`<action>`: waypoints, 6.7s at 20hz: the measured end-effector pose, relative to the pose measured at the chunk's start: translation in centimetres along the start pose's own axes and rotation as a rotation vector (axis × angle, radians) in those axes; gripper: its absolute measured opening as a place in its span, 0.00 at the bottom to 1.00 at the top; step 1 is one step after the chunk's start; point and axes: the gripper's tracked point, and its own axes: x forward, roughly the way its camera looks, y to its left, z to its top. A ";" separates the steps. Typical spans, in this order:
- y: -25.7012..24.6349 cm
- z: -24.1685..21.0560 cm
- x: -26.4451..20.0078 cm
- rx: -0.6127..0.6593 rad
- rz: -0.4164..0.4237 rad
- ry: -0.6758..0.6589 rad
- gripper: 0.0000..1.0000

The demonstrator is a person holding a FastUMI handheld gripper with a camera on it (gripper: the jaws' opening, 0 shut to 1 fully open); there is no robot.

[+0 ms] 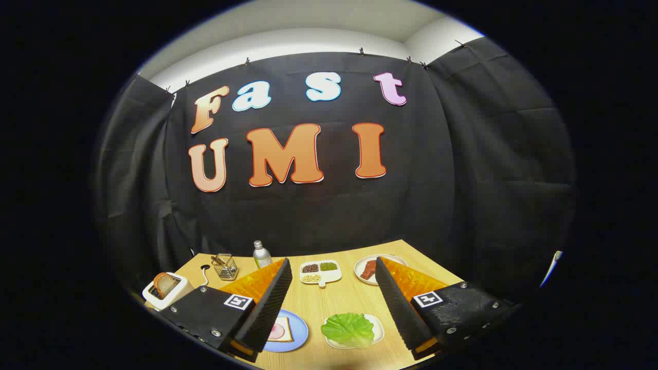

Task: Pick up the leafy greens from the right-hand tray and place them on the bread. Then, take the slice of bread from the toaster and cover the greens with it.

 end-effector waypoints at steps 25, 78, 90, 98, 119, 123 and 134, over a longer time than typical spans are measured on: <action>-0.8 -8.4 4.0 -0.092 0.020 0.153 0.98; -3.4 -28.8 7.0 -0.147 0.001 0.662 0.01; 6.2 -22.5 5.9 -0.100 0.181 0.571 0.01; 13.6 -23.0 4.6 -0.143 0.300 0.583 0.02; 15.4 -27.8 4.4 -0.193 0.235 0.680 0.32; 14.6 -26.4 4.4 -0.200 0.183 0.676 0.65; 21.4 -13.5 4.4 -0.182 0.171 0.511 0.98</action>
